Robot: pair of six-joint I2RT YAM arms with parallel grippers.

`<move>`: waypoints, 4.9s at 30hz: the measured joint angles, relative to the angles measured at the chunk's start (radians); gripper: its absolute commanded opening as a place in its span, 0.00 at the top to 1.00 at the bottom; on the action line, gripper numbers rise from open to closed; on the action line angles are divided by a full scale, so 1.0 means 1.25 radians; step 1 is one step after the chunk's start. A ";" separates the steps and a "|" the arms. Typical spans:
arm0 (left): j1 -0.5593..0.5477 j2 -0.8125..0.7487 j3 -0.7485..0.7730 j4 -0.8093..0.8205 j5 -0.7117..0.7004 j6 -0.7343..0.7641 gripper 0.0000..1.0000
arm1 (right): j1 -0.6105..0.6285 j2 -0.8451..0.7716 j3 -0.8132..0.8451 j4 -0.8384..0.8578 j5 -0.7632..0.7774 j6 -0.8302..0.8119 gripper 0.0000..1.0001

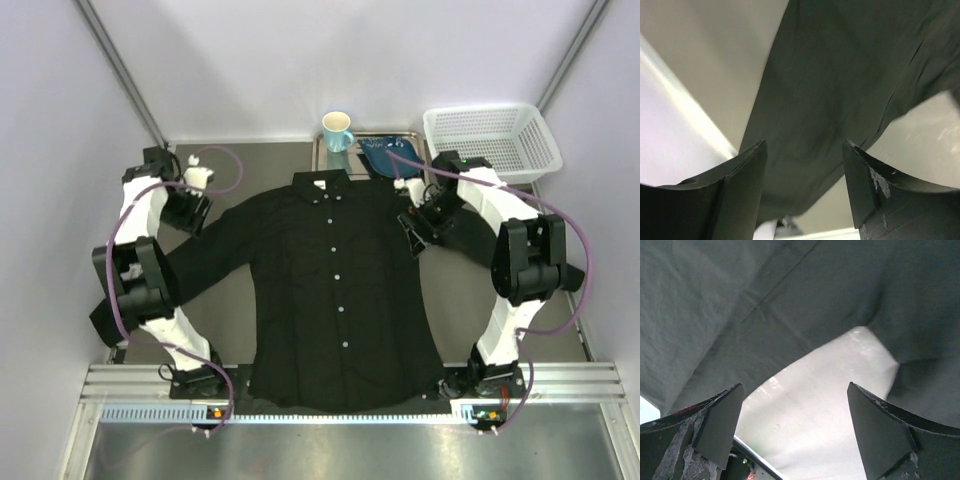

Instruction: Pin the brooch onto the clothing

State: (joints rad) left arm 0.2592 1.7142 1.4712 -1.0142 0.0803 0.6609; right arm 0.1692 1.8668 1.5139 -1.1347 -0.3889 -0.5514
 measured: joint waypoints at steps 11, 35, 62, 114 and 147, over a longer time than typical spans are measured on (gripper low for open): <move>-0.121 0.356 0.241 0.120 0.127 -0.146 0.38 | 0.108 -0.034 -0.133 0.051 0.000 -0.071 0.39; -0.128 0.490 0.401 0.047 0.051 -0.149 1.00 | 0.192 0.046 -0.155 0.104 0.019 -0.046 0.44; -0.120 0.251 0.336 0.133 0.156 -0.154 0.28 | -0.173 -0.132 0.012 0.047 0.061 0.016 0.35; -0.120 0.098 0.163 0.242 0.259 -0.264 0.08 | -0.529 -0.092 0.097 0.086 0.057 0.060 0.21; -0.120 -0.057 -0.043 0.638 0.460 -0.428 0.05 | -0.533 0.200 0.178 0.280 -0.032 0.023 0.20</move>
State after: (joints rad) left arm 0.1093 1.6432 1.4170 -0.2165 0.6552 0.1261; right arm -0.4976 2.1170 1.7363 -0.7845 -0.4290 -0.5224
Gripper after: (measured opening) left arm 0.953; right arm 0.816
